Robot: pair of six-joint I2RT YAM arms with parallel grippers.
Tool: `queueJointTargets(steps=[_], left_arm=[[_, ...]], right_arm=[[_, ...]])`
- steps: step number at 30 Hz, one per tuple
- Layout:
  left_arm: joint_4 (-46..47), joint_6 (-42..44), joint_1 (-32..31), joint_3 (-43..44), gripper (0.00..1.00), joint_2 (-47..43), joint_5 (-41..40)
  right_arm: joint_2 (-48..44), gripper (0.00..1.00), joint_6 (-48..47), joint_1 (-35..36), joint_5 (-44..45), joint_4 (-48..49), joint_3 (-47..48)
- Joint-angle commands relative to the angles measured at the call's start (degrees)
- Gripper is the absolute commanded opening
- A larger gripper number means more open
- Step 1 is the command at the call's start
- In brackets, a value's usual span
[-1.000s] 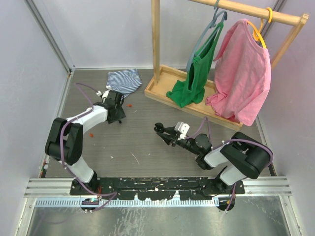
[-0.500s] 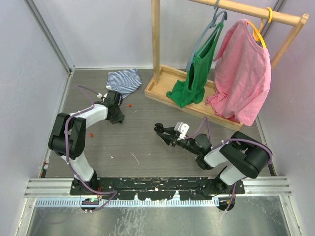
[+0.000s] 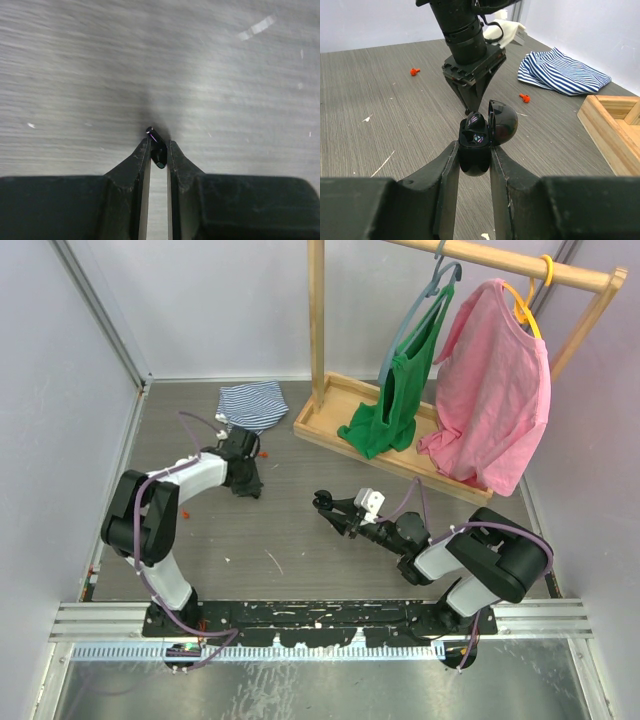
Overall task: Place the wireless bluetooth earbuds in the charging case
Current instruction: Move the earbud to the center of the board.
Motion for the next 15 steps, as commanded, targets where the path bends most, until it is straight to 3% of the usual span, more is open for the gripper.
queueJointTargets(steps=[1, 9, 15], left_arm=[[-6.5, 6.5, -5.9, 2.2, 0.11, -2.7, 0.2], [-10.0, 12.1, -13.3, 1.7, 0.16, -4.9, -3.7], [-10.3, 11.9, -13.9, 0.5, 0.29, -6.1, -4.4]], right_arm=[[-0.4, 0.01, -0.8, 0.3, 0.7, 6.2, 0.4], [-0.4, 0.01, -0.9, 0.4, 0.8, 6.3, 0.3], [-0.2, 0.01, -0.8, 0.3, 0.9, 6.3, 0.4]])
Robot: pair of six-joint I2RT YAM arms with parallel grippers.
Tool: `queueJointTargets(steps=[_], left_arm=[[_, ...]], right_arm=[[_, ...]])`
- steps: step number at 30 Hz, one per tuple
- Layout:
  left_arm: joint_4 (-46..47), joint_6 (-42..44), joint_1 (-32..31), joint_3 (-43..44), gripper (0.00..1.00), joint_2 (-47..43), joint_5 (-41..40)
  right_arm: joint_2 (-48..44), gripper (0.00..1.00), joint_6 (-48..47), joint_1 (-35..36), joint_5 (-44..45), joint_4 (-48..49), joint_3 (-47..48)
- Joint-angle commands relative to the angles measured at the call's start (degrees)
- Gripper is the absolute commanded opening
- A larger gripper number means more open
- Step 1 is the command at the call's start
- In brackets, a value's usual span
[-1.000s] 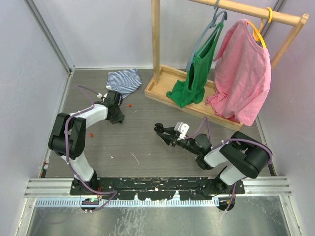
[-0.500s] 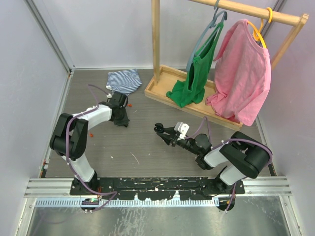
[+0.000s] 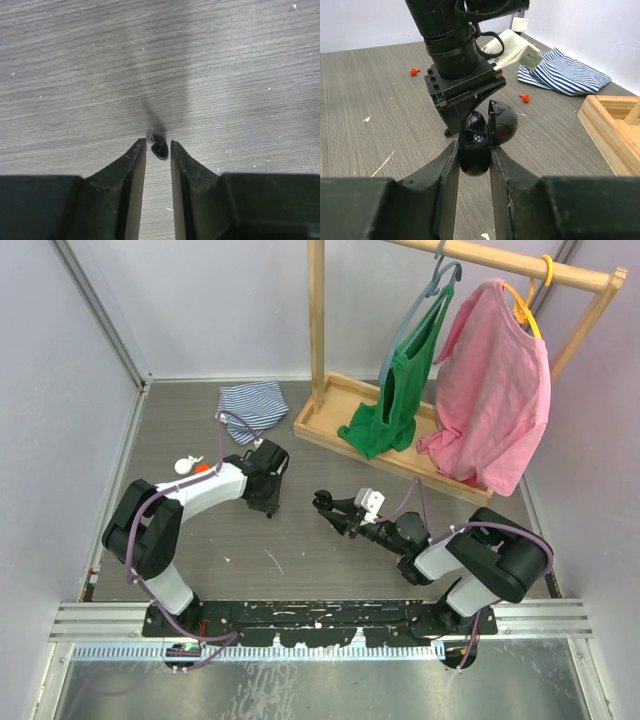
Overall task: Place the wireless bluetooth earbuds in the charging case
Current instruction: Move the earbud to the center of the board, then adjust the earbud at the center of the board.
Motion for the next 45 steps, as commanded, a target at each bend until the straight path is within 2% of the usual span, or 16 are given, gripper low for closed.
queueJointTargets(steps=[1, 6, 11, 24, 45], left_arm=[[-1.1, 1.3, 0.0, -0.3, 0.30, -3.0, -2.0], [-1.2, 0.9, 0.0, -0.3, 0.35, -2.5, -1.9], [-0.8, -0.1, 0.0, -0.9, 0.46, -2.9, -1.3], [-2.5, -3.9, 0.0, -2.5, 0.47, -5.0, -1.7], [-5.1, -2.7, 0.8, 1.5, 0.46, -1.6, -12.7]], right_arm=[[-0.2, 0.01, -0.8, 0.3, 0.9, 6.3, 0.4], [-0.1, 0.01, -0.8, 0.3, 0.8, 6.3, 0.5], [-0.1, 0.01, -1.0, 0.3, 0.8, 6.3, 0.4], [-0.1, 0.01, -1.0, 0.3, 0.7, 6.1, 0.4], [-0.3, 0.01, -1.0, 0.3, 0.7, 6.0, 0.4]])
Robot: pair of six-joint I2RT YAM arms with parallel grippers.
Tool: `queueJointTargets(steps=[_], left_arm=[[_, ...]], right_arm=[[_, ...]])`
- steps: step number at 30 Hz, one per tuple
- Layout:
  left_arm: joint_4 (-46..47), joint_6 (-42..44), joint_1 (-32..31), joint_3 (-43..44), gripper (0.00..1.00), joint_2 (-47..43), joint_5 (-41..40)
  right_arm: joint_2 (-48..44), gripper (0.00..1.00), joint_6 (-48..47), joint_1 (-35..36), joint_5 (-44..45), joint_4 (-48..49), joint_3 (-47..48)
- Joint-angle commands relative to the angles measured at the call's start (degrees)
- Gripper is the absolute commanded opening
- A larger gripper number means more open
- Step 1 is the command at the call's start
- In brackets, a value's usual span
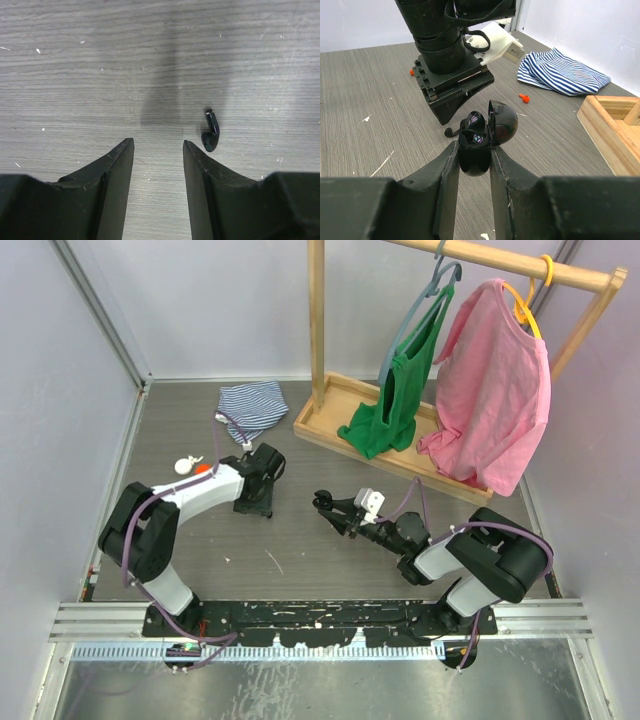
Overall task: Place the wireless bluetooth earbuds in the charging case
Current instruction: Adjust the earbud at the center of the board.
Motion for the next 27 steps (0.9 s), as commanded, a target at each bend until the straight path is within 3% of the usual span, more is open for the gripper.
queueJointTargets(steps=[1, 6, 20, 27], left_arm=[[-0.2, 0.3, 0.6, 3.5, 0.46, 0.2, -3.4], [1.5, -0.6, 0.6, 3.8, 0.48, -2.0, -2.1], [-3.5, -0.9, 0.9, 10.4, 0.48, 7.4, -4.3], [-3.4, -0.7, 0.9, 10.3, 0.47, 8.6, -1.6]], right_arm=[[-0.3, 0.01, -0.8, 0.3, 0.8, 6.0, 0.4], [-0.3, 0.01, -0.7, 0.3, 0.7, 5.9, 0.4], [-0.8, 0.01, -0.8, 0.3, 1.0, 5.9, 0.2], [-0.7, 0.01, -0.7, 0.3, 0.9, 5.9, 0.3]])
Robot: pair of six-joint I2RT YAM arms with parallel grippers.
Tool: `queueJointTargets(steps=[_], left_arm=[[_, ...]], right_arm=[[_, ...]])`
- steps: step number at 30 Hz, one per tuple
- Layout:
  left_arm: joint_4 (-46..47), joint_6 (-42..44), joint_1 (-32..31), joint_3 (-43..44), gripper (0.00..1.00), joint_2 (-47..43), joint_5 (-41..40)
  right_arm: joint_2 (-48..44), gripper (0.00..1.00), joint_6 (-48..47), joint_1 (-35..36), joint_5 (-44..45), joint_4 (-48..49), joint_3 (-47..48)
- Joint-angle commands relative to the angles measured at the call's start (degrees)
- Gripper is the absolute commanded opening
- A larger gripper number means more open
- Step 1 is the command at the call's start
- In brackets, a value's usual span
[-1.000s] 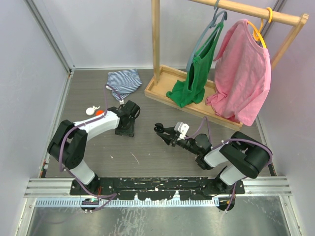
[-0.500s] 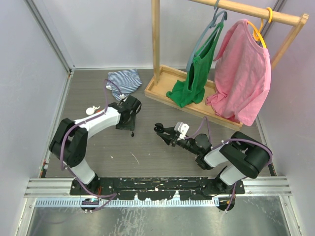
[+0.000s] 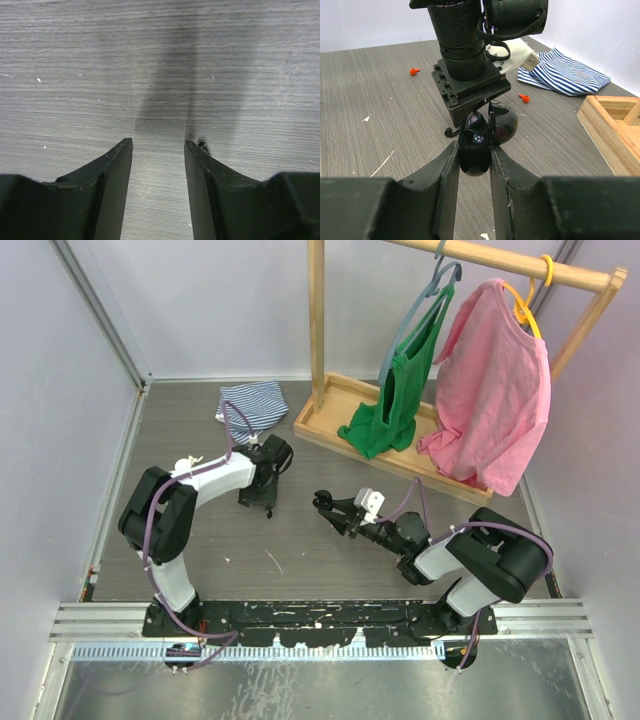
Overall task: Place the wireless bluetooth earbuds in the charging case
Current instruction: Adjust the earbud at the center of the board.
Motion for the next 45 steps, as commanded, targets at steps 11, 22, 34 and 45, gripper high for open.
queueJointTargets(steps=[11, 22, 34, 45], left_arm=[[1.9, 2.6, -0.2, 1.5, 0.47, 0.1, 6.4], [2.9, 6.1, -1.8, 0.8, 0.47, -0.1, 9.4], [1.5, 7.3, -3.4, -0.9, 0.49, -3.5, 9.5], [7.7, -8.4, -2.6, -7.0, 0.42, -12.8, 8.1]], right_arm=[[-0.6, 0.01, -0.8, 0.3, 1.0, 5.9, 0.3], [-0.6, 0.01, -0.9, 0.3, 1.1, 6.0, 0.3], [-0.5, 0.01, -0.9, 0.3, 0.9, 5.9, 0.3], [-0.5, 0.01, -0.8, 0.3, 0.8, 5.8, 0.4]])
